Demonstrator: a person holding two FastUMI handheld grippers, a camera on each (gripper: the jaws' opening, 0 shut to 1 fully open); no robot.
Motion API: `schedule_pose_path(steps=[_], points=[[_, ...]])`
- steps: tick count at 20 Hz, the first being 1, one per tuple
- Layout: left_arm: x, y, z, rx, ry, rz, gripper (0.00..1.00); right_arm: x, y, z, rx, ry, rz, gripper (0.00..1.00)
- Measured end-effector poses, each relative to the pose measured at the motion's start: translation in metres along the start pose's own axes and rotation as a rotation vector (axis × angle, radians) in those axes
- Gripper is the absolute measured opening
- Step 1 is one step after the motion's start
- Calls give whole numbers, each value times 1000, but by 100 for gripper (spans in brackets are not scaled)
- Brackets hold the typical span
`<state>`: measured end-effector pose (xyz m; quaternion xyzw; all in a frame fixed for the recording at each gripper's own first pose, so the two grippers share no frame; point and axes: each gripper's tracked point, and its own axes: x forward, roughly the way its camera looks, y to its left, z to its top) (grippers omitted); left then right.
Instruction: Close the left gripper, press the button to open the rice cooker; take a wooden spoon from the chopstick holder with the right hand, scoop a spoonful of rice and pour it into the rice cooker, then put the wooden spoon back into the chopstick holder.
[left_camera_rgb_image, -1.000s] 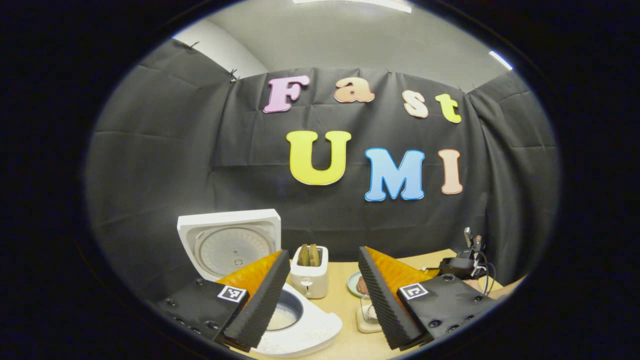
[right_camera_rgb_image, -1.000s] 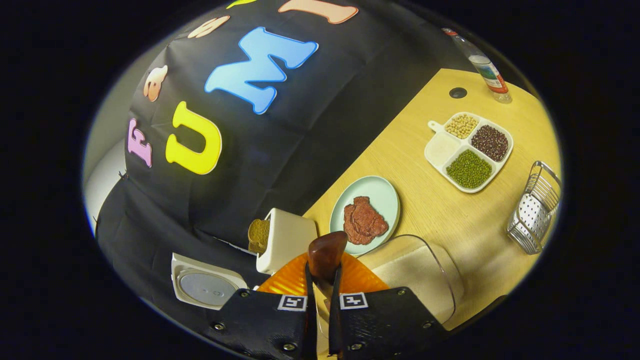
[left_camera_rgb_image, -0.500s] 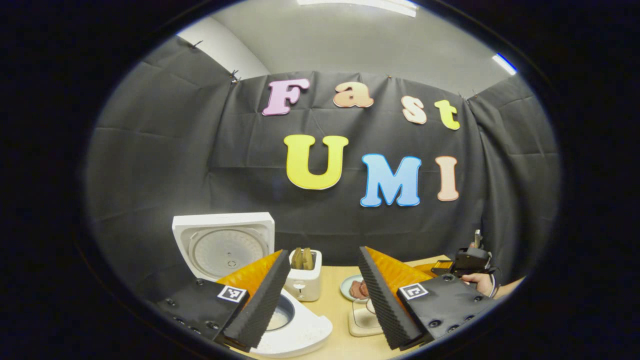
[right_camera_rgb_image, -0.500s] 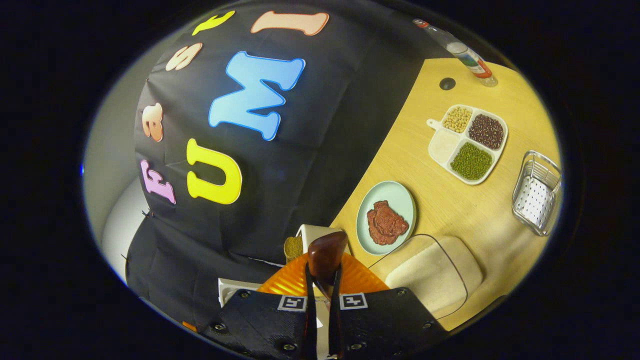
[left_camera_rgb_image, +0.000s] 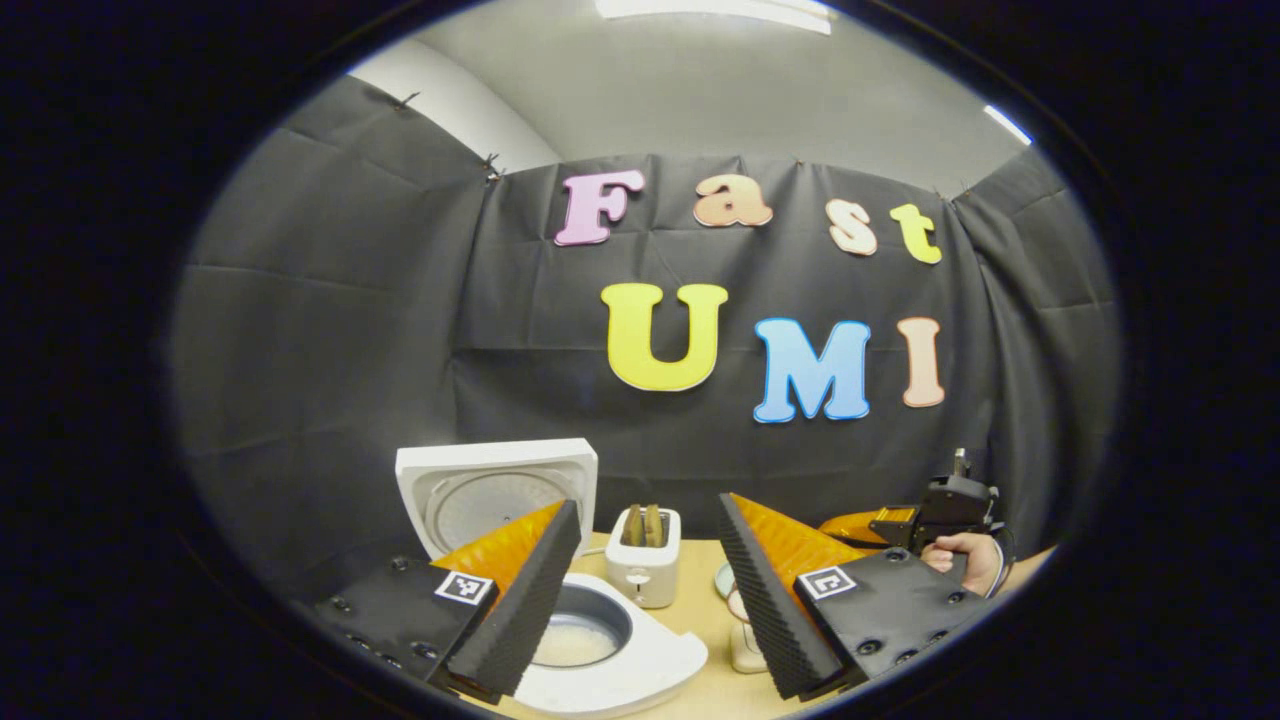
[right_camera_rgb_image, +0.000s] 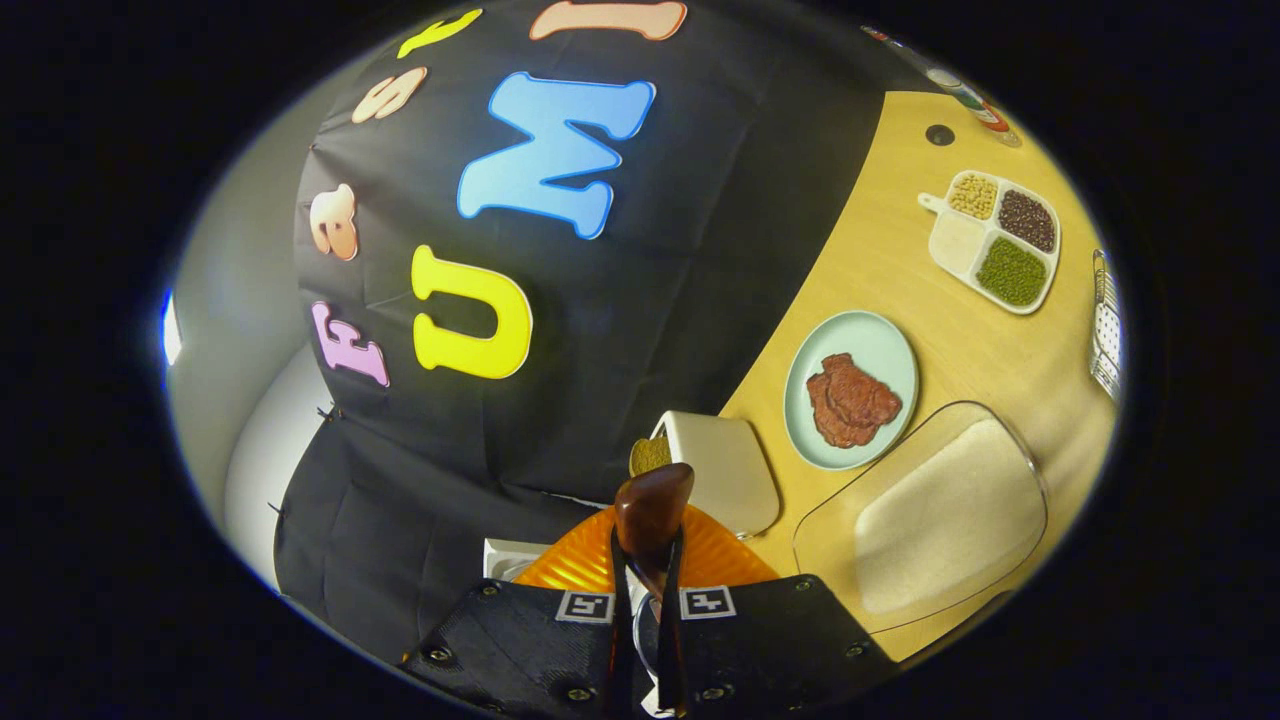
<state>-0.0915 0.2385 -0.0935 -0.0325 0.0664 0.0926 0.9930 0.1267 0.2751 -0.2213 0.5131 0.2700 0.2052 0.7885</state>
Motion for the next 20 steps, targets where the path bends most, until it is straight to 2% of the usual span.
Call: schedule_pose_path(steps=[2,3,9,17,18,19,20], points=[[-2,10,1,-4,-7,12,92,10,12,-13,6,25,18,9],[-4,17,2,-4,-8,21,95,14,17,-19,9,36,26,9],[-11,48,0,-22,-23,52,92,45,44,-56,-1,97,56,9],[-20,82,-8,-47,-25,101,92,96,62,-111,-79,183,44,10],[-22,86,-10,-52,-22,109,95,102,62,-117,-92,190,39,10],[-24,89,-9,-59,-22,117,92,108,61,-123,-107,199,32,10],[-26,92,-9,-66,-25,123,92,113,64,-130,-122,206,30,10]])
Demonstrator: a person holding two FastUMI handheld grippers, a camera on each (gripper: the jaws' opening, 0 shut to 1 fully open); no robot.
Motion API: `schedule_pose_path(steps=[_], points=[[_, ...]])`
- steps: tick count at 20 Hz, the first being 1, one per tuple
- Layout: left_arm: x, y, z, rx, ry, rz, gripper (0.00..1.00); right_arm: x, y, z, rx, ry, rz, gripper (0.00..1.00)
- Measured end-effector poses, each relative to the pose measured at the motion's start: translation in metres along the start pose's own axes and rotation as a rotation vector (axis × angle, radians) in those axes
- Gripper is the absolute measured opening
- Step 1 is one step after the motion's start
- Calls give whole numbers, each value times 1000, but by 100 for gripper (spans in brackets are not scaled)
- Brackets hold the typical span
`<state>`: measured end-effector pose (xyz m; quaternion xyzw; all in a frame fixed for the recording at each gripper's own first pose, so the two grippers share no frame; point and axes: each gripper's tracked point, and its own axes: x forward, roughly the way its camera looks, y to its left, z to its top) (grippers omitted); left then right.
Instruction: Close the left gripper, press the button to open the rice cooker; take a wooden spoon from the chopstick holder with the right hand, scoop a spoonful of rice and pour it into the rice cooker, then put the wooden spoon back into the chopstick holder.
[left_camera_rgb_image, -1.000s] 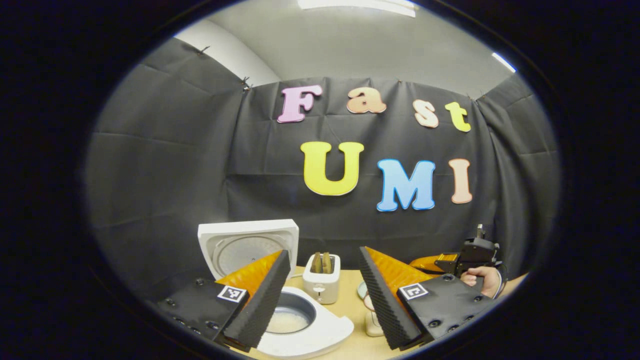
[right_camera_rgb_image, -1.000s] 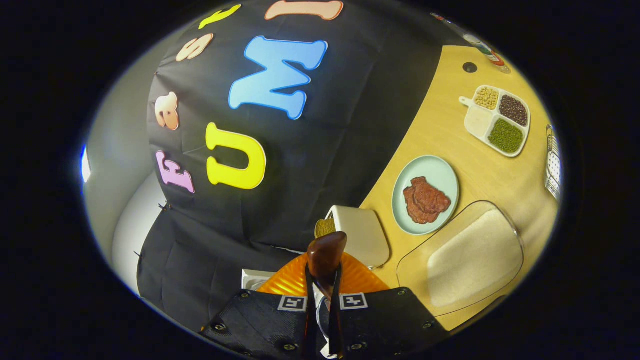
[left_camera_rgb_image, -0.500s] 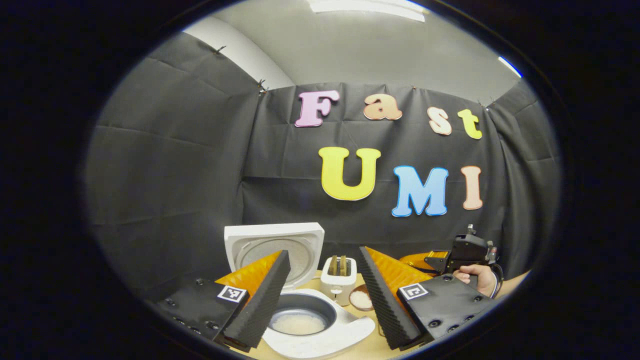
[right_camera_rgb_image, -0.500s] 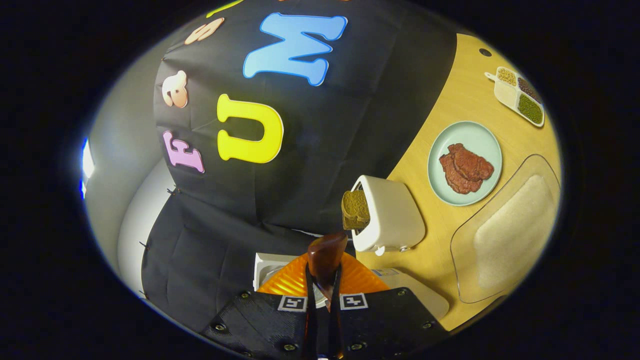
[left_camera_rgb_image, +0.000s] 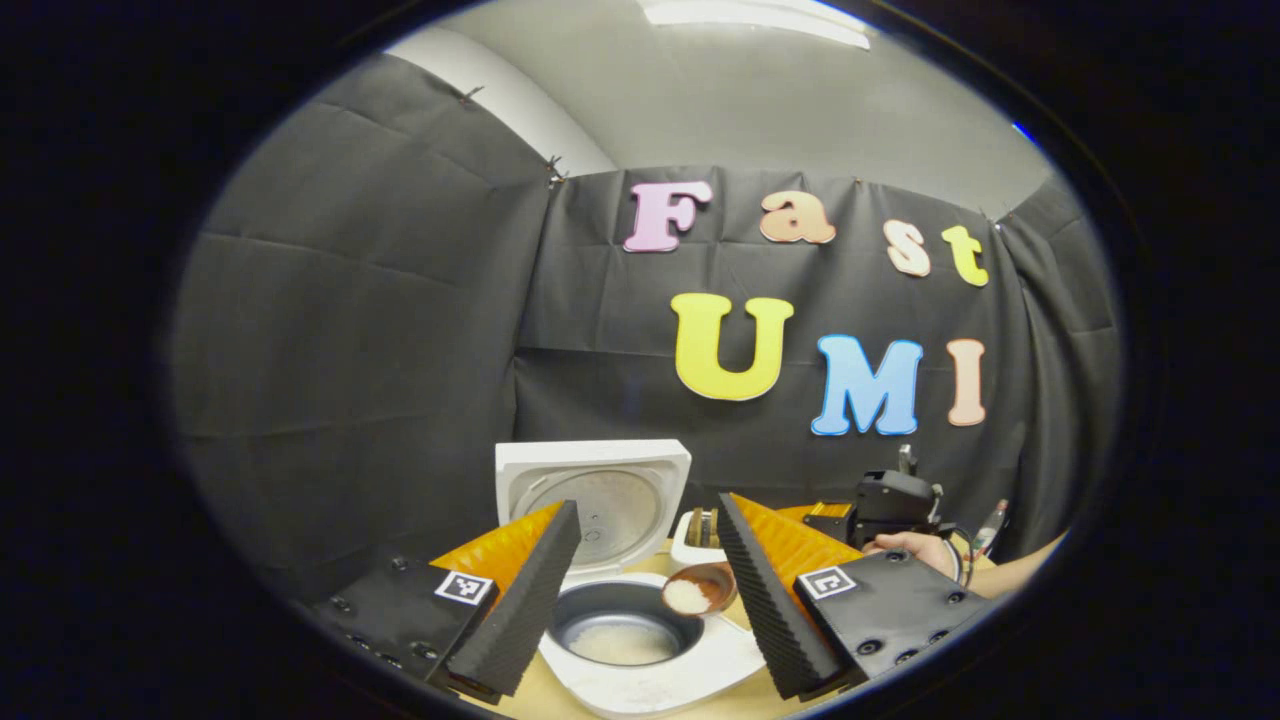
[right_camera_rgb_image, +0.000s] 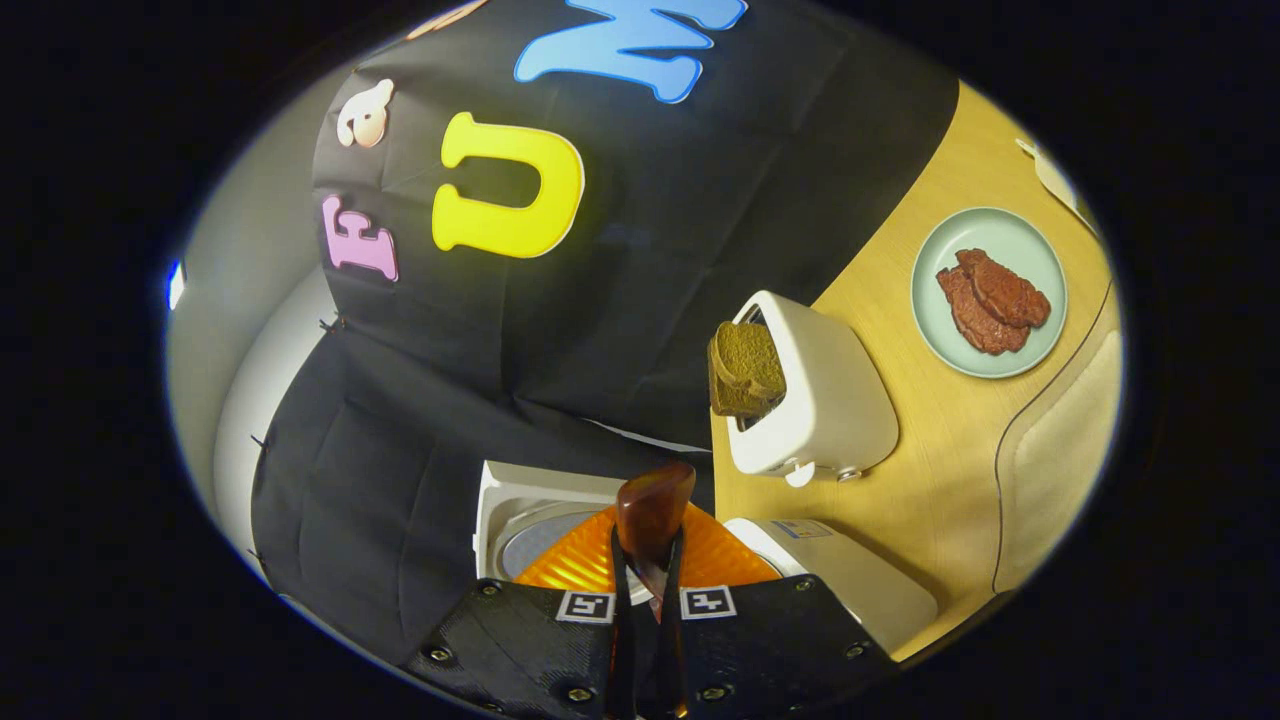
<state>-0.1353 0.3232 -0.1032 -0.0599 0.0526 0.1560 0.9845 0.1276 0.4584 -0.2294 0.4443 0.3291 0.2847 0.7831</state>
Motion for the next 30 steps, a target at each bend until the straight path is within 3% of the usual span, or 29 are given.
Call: schedule_pose_path(steps=[1,8,12,16,17,23,27,30], points=[[-3,1,2,-2,-5,4,95,6,2,-5,-19,9,-2,10],[-14,11,8,30,-23,16,92,39,1,-48,-222,88,-41,9],[-16,18,0,19,-12,30,92,52,-1,-72,-494,130,-76,9],[-18,13,0,11,-13,23,95,60,9,-100,-787,184,-59,10],[-18,12,1,14,-16,21,92,59,15,-106,-861,194,-42,10],[-25,23,-10,13,2,45,95,48,52,-140,-1290,224,118,10],[-34,33,-11,12,5,79,92,23,82,-157,-1481,214,265,10],[-38,39,-9,11,-2,98,92,7,97,-167,-1600,185,320,9]])
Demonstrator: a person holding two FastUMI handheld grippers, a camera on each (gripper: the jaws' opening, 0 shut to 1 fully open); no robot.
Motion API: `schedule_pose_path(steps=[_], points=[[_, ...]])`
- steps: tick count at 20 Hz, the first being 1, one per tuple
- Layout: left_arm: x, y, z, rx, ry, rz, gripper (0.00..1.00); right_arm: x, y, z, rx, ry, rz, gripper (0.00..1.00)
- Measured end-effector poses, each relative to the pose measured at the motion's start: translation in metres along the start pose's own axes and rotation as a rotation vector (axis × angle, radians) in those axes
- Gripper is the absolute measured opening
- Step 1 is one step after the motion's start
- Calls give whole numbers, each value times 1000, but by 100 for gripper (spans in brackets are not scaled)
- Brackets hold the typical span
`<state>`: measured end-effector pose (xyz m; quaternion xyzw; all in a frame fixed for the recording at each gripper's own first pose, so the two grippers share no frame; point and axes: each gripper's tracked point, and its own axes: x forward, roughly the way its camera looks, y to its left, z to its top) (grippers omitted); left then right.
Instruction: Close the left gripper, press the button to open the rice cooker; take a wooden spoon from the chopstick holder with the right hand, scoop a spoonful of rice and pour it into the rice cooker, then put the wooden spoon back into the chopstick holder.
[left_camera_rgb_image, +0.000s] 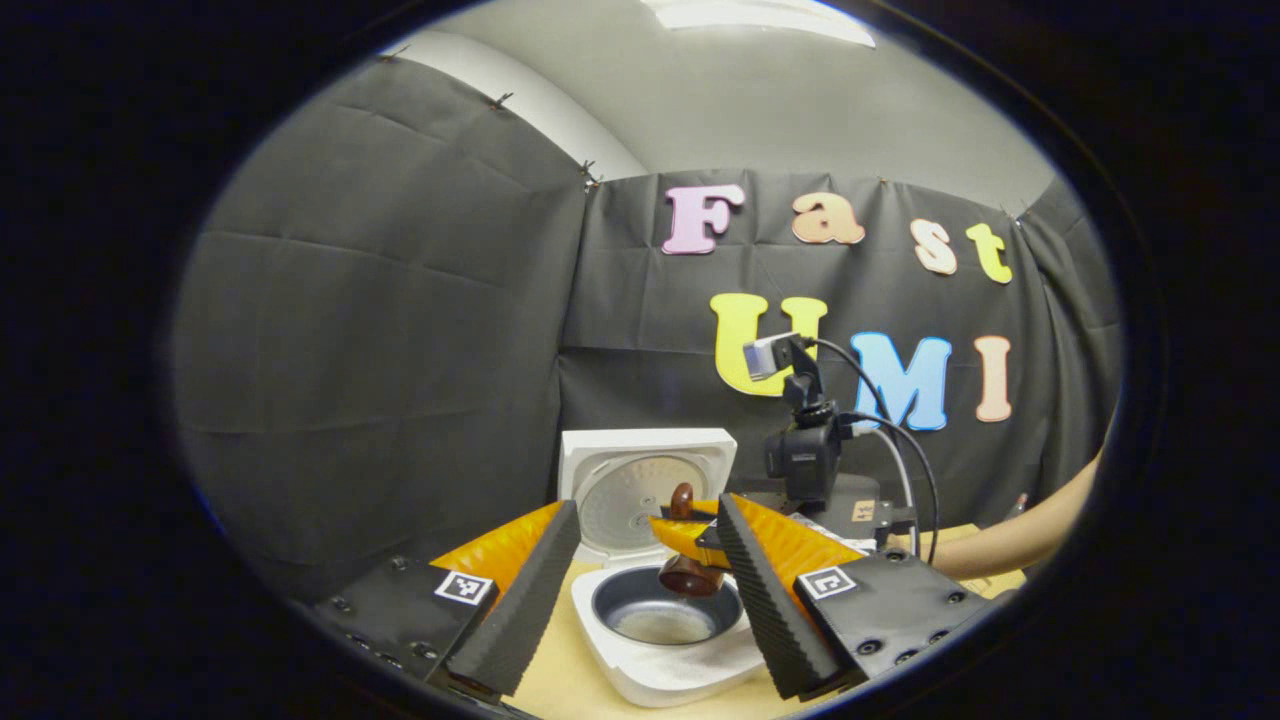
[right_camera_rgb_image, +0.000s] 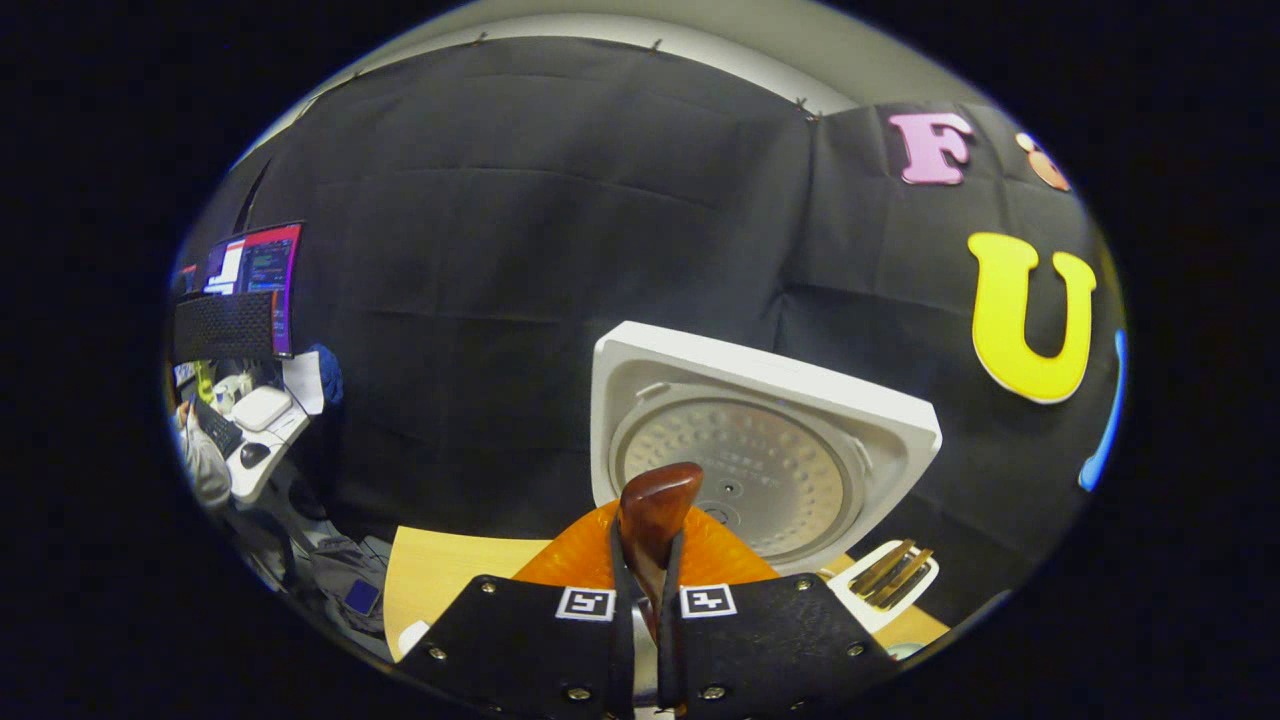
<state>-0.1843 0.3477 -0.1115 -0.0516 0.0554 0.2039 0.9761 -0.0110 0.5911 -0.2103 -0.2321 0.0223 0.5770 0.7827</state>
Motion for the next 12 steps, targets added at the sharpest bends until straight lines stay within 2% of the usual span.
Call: schedule_pose_path(steps=[2,4,7,10,11,12], points=[[-2,2,0,-1,-4,7,92,-3,5,5,-37,-8,12,10],[-4,1,1,0,-5,6,92,-8,0,9,12,-21,10,10],[-8,-9,5,6,-12,-13,92,-20,-25,26,224,-63,-55,10],[-5,-29,5,2,-10,-55,92,-35,-55,28,493,-81,-89,10],[-3,-37,8,0,-15,-73,95,-44,-67,29,587,-93,-101,10],[-1,-45,10,-2,-21,-92,92,-56,-79,28,671,-104,-117,10]])
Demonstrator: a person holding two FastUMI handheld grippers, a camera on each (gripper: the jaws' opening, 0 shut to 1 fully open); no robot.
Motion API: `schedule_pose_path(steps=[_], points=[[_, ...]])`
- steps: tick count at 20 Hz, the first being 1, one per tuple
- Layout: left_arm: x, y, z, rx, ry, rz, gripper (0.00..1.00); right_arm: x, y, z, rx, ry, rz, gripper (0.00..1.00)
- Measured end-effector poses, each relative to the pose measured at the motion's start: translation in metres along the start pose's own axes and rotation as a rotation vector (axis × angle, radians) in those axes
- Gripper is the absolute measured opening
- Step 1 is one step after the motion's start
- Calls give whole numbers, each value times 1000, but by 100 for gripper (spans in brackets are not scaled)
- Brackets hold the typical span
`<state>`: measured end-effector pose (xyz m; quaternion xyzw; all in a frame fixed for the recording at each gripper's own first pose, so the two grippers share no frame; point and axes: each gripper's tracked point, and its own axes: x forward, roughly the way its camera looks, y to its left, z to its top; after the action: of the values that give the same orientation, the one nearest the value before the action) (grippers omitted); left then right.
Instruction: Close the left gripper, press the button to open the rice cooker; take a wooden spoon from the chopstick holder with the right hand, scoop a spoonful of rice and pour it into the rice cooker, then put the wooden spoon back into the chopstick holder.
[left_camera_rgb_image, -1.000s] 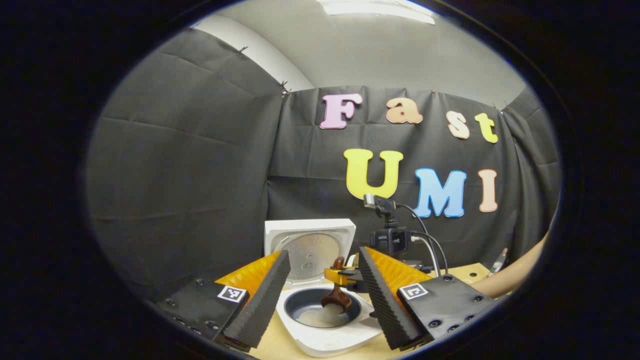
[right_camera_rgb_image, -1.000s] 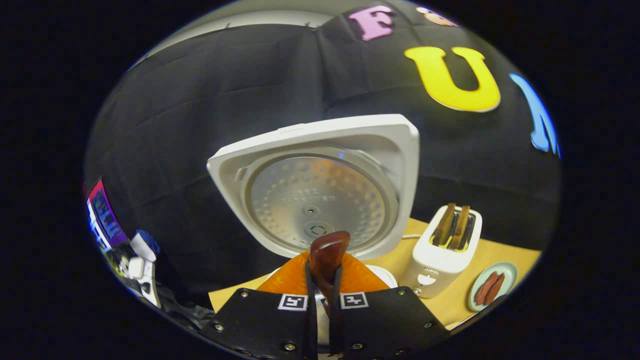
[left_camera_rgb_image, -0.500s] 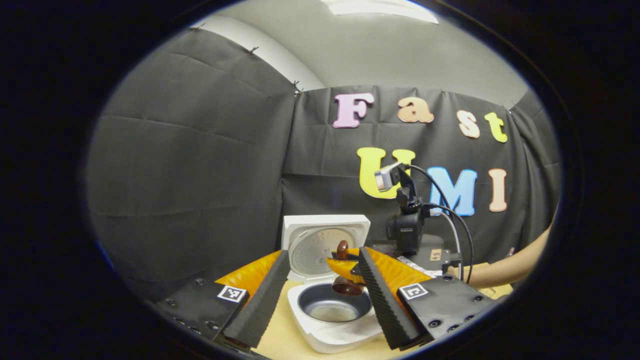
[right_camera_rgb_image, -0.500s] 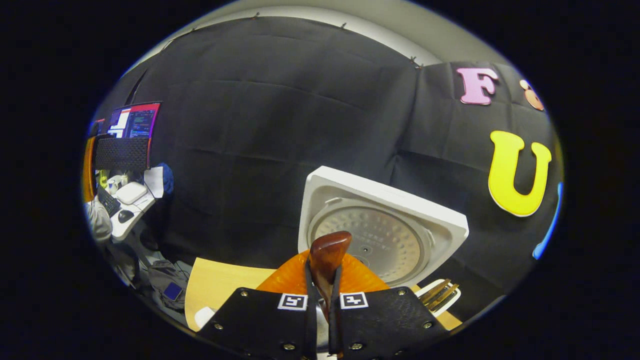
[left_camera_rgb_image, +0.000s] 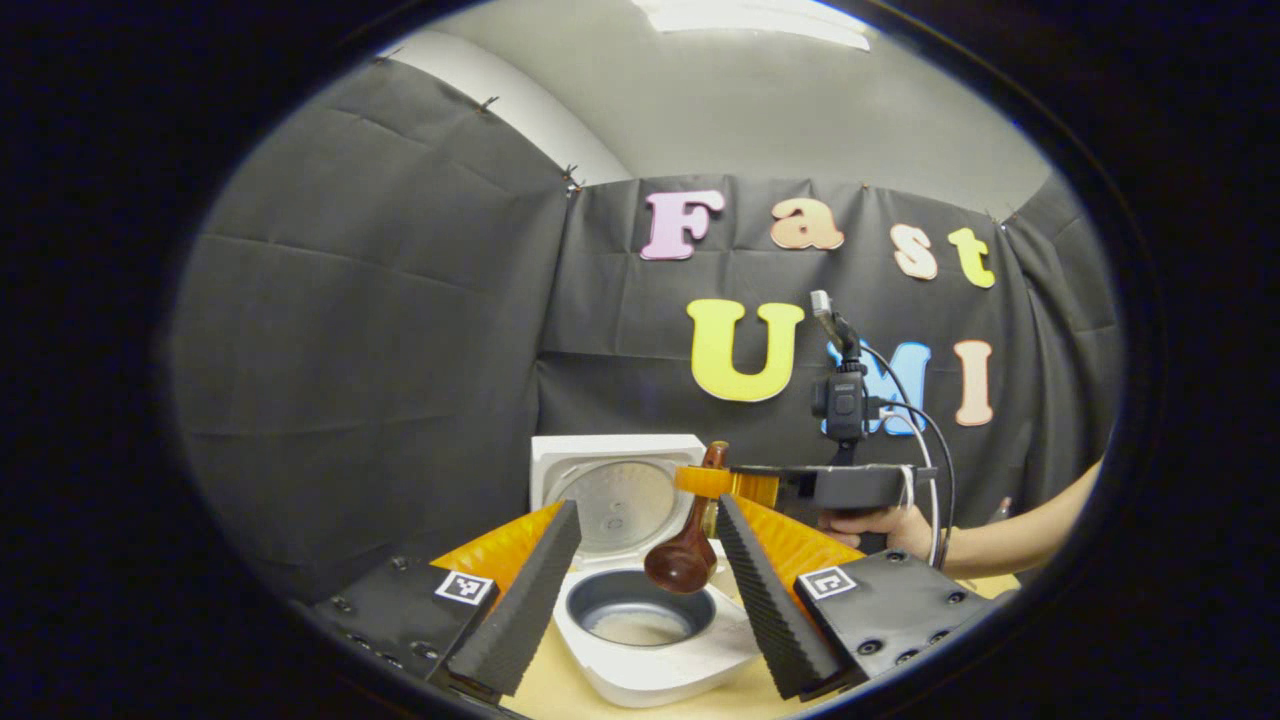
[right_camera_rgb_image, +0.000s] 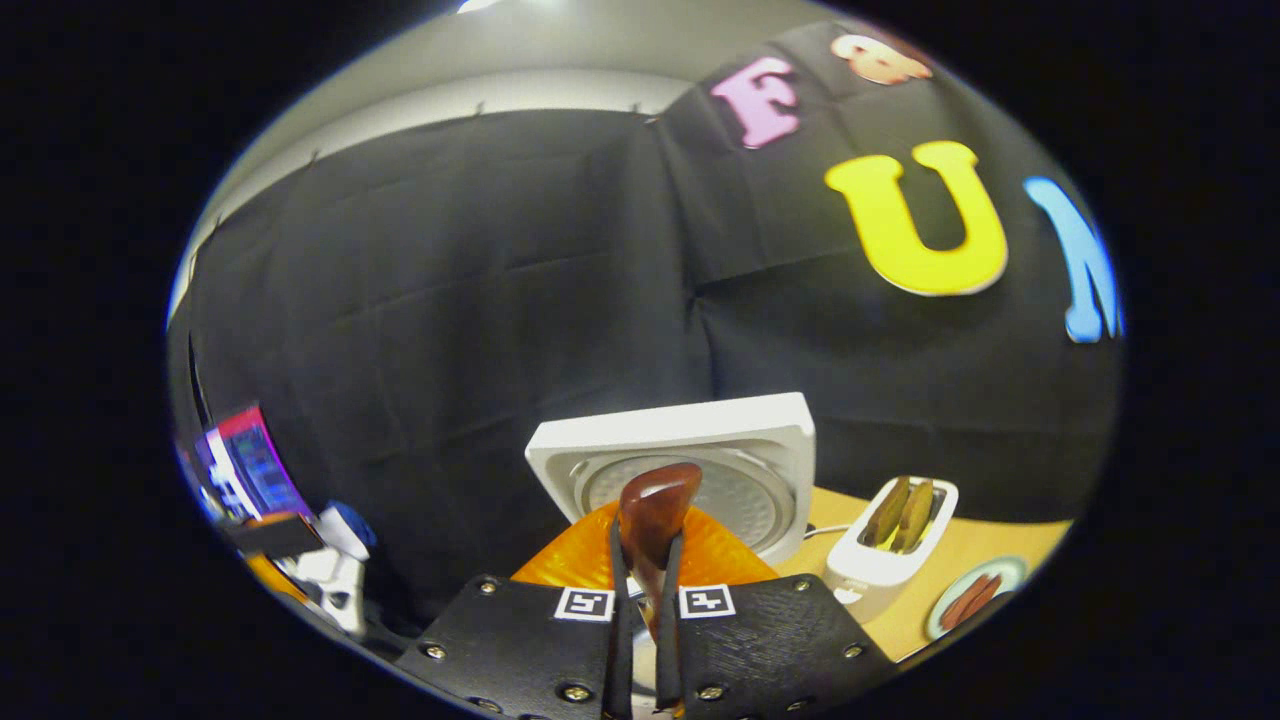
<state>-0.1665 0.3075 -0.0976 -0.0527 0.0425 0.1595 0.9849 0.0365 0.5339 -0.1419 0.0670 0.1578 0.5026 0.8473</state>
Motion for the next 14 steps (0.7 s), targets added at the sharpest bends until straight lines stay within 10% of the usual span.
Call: schedule_pose_path(steps=[14], points=[[25,-120,8,12,-1,-238,99,-157,-121,40,306,-123,-254,10]])
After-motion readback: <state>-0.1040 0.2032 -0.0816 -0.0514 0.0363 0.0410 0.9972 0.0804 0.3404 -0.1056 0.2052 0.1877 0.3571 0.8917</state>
